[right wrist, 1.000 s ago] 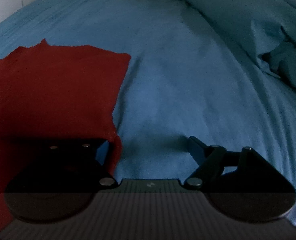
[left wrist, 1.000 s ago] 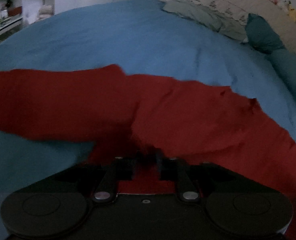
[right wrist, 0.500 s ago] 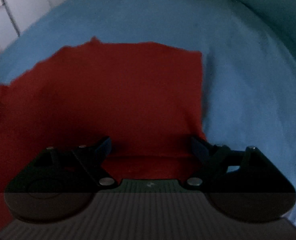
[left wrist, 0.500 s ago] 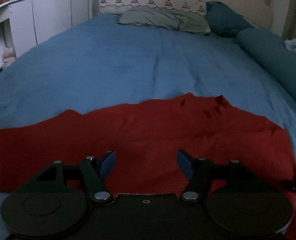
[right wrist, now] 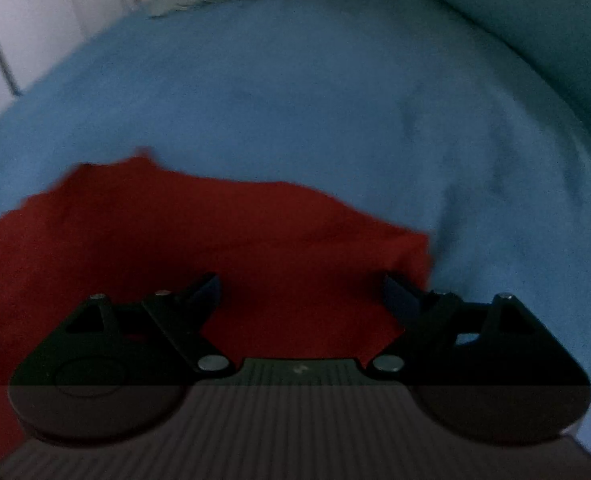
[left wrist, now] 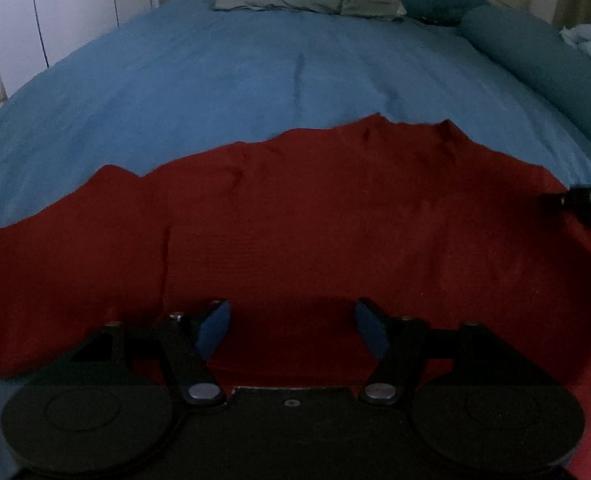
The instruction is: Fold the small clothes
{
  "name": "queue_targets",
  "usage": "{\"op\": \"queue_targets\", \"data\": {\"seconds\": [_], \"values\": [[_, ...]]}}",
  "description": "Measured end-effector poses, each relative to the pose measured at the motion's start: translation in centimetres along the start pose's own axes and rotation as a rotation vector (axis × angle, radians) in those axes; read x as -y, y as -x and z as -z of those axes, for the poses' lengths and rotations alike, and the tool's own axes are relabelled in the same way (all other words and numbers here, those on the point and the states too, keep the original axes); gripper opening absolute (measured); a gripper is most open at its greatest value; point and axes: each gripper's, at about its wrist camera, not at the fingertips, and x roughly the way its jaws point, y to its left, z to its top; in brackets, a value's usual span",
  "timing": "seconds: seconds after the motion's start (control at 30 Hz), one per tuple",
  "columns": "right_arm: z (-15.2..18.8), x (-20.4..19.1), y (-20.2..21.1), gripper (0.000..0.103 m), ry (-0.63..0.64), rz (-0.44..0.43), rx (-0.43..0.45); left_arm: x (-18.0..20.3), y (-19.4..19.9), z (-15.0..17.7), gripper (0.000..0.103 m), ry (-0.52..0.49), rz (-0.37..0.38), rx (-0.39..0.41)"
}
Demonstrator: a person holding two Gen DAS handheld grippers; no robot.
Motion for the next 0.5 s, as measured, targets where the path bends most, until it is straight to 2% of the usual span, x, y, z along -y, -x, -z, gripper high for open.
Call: {"op": "queue_targets", "data": {"seconds": [0.07,0.17,0.23,0.33,0.43,0.5], "values": [[-0.3,0.0,-0.1,0.103,-0.004,-0.008,-0.008,0.0,0.1,0.0,0.076,-0.002,-0.003,0.004],[-1.0,-0.2,0.6,0.103,0.062,0.006,-0.025,0.1,1.0,-0.2,0.076,0.011,-0.005,0.007],[-1.3,-0.5,2.1,0.103,0.1,0.003,-0.001,-0.6,2.6,-0.4,0.076,0.038,-0.002,0.024],[-1.8,-2.0,6.6,0.103,0.132,-0.026,0.053,-2.4,6.1,-0.7,0.076,0.097,-0.028,0.038],[-2.1,-5.0,11.0,0.103,0.183,0.031,0.055,-5.5,9.8,-0.6,0.077,0.17,-0.033,0.055],[-2.1,-7.4,12.9,0.103,0.196,0.001,0.05,-8.0,12.0,-0.4,0.082,0.21,-0.068,0.068]]}}
